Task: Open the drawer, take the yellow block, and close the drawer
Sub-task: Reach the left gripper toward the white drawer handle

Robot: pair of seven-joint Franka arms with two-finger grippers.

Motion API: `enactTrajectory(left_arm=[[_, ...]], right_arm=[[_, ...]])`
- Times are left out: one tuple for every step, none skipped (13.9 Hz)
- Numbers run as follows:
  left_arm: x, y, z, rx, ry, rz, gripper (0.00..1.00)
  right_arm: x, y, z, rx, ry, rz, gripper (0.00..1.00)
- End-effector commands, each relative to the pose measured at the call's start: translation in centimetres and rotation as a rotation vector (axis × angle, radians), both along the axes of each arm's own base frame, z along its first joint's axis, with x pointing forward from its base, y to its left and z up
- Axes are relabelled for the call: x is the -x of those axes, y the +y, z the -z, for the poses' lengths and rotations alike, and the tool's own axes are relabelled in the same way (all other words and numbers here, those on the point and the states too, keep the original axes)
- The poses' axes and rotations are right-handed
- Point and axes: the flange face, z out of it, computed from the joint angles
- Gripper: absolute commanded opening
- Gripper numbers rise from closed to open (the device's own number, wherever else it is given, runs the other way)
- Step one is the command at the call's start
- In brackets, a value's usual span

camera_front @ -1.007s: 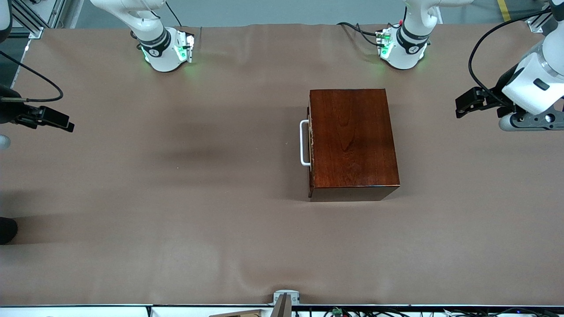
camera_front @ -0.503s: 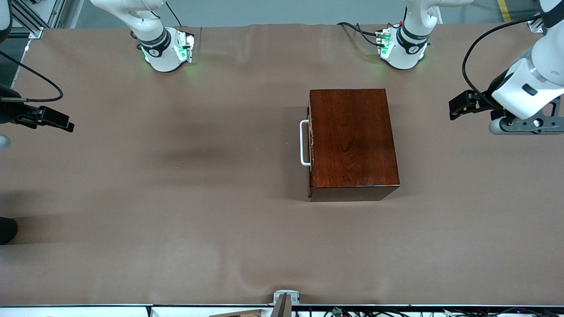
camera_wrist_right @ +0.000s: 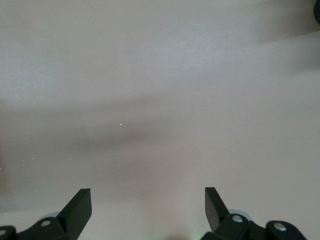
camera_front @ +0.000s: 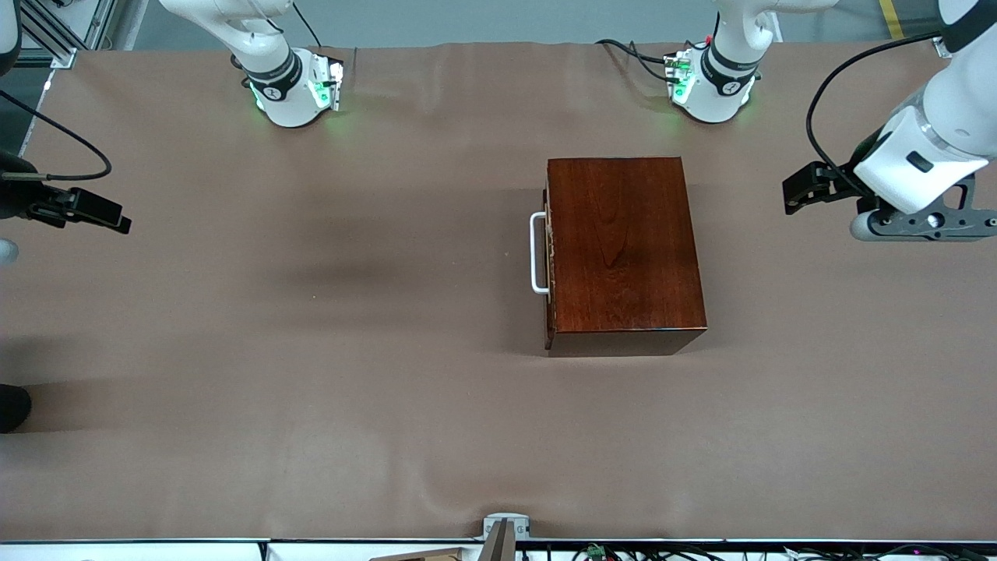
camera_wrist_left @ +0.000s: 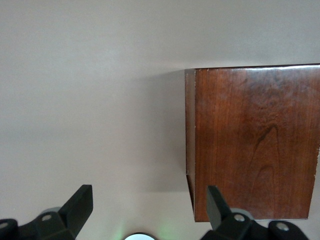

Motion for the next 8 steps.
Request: enactTrajectory(left_arm=[[-0.4, -2.8, 0.5, 0.005, -0.001, -0.024, 1.0], [-0.3, -3.8, 0.7, 0.002, -0.002, -0.034, 1.0], [-0.4, -4.6, 1.0, 0.001, 0.001, -0.047, 1.0], [-0.4, -5.4, 1.1, -0.001, -0.004, -0.054, 1.0], [-0.3, -6.3, 1.4, -0.003, 0.0, -0.059, 1.0], [-0.3, -6.9, 1.6, -0.005, 0.002, -0.068, 1.0], [-0.2, -7.2, 1.6, -0.005, -0.001, -0.074, 1.0], [-0.3, -7.4, 1.5, -0.002, -0.01, -0.081, 1.0]], right_arm=[[0.4, -0.1, -0.7, 0.006, -0.008, 0.002, 1.0], [0.4, -0.2, -0.7, 0.006, -0.008, 0.004, 1.0], [0.4, -0.2, -0.7, 0.006, -0.008, 0.004, 1.0], [0.4, -0.2, -0.7, 0.003, -0.008, 0.004, 1.0], [0.4, -0.1, -0.8, 0.001, -0.01, 0.002, 1.0], [0.4, 0.1, -0.7, 0.006, -0.008, 0.001, 1.0], [0.4, -0.2, -0.7, 0.006, -0.008, 0.004, 1.0], [0.4, -0.3, -0.7, 0.006, -0.008, 0.005, 1.0]])
